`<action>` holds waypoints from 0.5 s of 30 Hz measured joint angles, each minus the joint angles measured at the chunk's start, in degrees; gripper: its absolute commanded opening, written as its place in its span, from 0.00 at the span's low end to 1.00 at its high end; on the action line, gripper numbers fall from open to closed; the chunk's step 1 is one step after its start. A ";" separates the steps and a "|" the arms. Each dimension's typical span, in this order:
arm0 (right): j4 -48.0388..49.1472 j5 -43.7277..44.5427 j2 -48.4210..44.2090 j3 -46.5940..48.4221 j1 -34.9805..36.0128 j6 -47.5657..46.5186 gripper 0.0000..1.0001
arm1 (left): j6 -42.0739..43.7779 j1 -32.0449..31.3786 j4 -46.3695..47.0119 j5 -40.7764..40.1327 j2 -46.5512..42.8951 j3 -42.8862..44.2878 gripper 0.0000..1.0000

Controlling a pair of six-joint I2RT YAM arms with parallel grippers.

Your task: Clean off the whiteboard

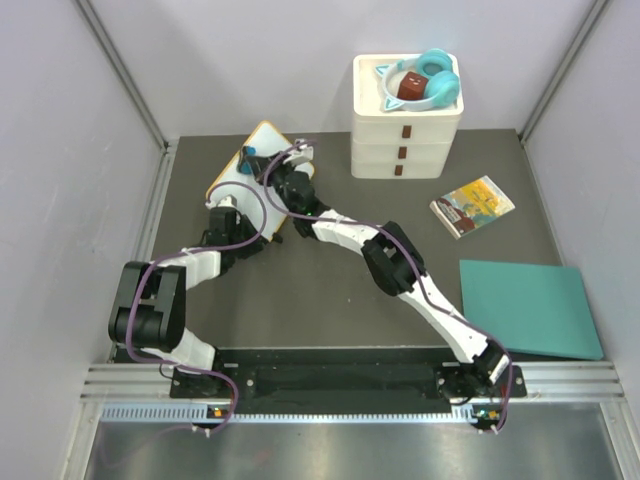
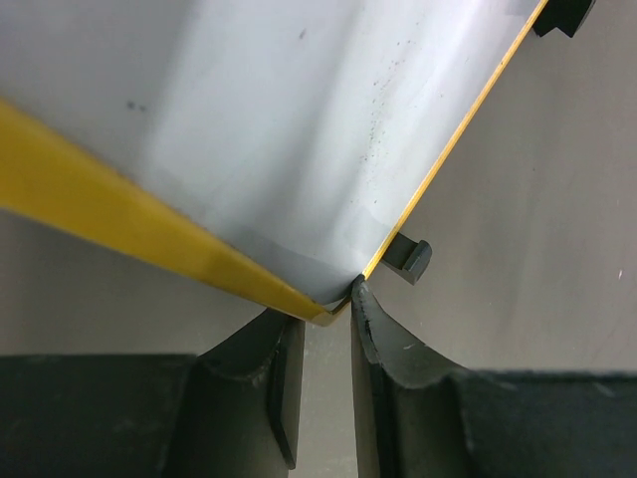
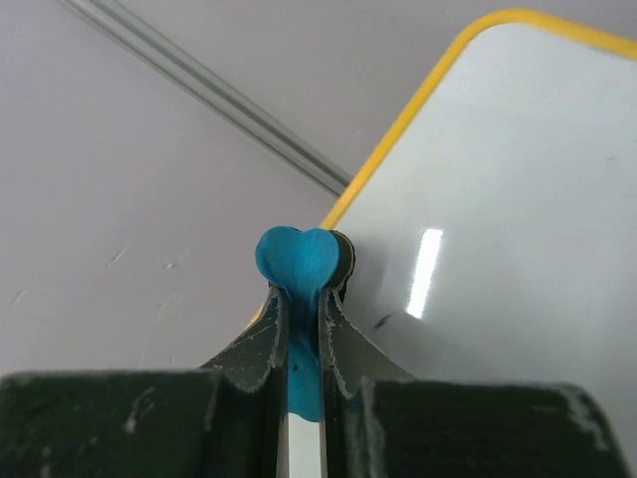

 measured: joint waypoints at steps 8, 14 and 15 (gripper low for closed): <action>1.49 0.63 -2.34 -8.20 -6.88 -0.76 0.00 | 0.26 -0.17 -0.02 -0.28 -0.11 0.00 0.00; 1.44 0.96 -3.13 -11.85 -10.49 -1.97 0.00 | 0.66 -0.44 0.00 -0.76 -0.15 0.00 0.00; 1.40 0.94 -3.39 -12.24 -10.54 -2.05 0.00 | 0.70 -0.46 0.00 -0.81 -0.15 0.00 0.00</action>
